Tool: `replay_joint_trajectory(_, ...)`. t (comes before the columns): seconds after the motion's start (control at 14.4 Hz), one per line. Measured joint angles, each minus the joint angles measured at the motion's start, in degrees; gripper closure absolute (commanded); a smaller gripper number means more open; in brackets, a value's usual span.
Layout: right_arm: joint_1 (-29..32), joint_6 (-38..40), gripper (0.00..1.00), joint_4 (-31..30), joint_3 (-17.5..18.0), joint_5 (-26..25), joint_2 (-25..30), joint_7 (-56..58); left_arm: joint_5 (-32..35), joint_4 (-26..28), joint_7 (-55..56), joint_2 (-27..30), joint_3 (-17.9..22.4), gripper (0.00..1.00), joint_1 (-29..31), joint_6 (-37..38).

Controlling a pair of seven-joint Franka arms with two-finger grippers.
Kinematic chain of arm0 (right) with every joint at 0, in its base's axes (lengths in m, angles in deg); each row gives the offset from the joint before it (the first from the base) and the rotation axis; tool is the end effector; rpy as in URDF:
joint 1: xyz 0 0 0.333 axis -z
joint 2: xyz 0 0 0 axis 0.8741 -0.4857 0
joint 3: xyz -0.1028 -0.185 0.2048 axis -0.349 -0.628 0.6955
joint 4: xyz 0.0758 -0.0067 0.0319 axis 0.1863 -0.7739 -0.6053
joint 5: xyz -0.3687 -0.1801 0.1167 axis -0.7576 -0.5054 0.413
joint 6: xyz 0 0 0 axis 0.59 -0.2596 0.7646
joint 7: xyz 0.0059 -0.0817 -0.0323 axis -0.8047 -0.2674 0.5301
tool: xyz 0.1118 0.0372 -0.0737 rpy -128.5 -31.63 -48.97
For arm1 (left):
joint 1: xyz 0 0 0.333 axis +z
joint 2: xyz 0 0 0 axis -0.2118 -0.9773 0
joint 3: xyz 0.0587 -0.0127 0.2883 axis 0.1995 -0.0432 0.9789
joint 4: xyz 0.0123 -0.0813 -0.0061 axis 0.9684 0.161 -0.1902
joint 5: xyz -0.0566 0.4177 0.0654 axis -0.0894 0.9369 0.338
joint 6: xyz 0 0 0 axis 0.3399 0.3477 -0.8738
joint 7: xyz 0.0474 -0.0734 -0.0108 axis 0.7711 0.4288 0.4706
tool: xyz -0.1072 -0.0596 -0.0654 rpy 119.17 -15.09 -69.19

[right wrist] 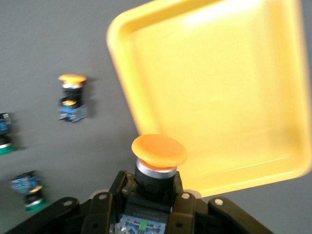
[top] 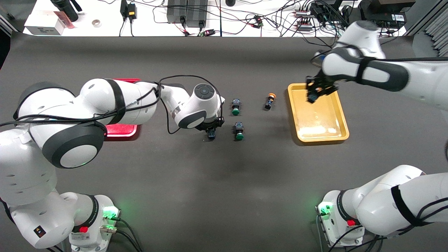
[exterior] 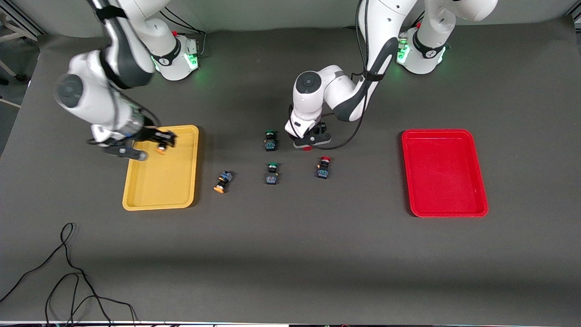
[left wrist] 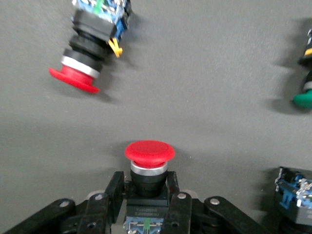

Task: Place red and yellow buttons in trays
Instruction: 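Carry the orange button to the yellow tray while the left carries red to red tray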

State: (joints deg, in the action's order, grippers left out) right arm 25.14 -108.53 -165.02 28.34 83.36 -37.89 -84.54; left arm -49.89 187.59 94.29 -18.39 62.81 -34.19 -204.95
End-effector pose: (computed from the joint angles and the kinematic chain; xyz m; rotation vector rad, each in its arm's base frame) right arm 0.4982 0.0659 0.2955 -3.0358 0.3952 0.1491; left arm 0.3807 -0.4954 0.1225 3.1147 0.3343 0.0373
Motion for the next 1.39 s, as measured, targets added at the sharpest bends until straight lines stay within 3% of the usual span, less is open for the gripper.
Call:
replay_joint_trajectory(0.21, 0.0, 1.3, 0.72, -1.1, -4.6, -1.5, 0.5, 4.3, -1.6, -10.2, -0.8, 1.8, 0.2, 0.93, 1.4, 16.0)
replay_joint_trajectory(0.35, 0.0, 1.2, 0.71, -2.3, -7.1, -1.8, -0.4, 6.7, -6.4, -15.0, -7.9, 5.4, 0.4, 0.93, 4.1, 24.8)
replay_joint_trajectory(0.56, 0.0, -4.8, 0.72, -5.4, -9.2, -1.9, -3.5, 9.5, -10.2, -15.2, -21.7, 12.2, 0.9, 0.93, 11.8, 34.9)
replay_joint_trajectory(0.7, -0.1, -11.2, 0.72, -8.8, -9.2, -1.9, -6.4, 9.8, -10.4, -11.6, -31.0, 15.7, 1.3, 0.93, 18.6, 36.9)
replay_joint_trajectory(1.04, -0.5, -20.1, 0.72, -11.8, -9.2, -1.6, -14.3, 11.9, -8.5, 3.6, -52.8, 21.9, 1.8, 0.93, 35.7, 30.9)
replay_joint_trajectory(1.39, -0.8, -21.2, 0.7, -11.8, -8.8, 8.2, -18.8, 18.7, -5.6, 17.0, -61.5, 20.0, 1.9, 0.93, 44.0, 8.1)
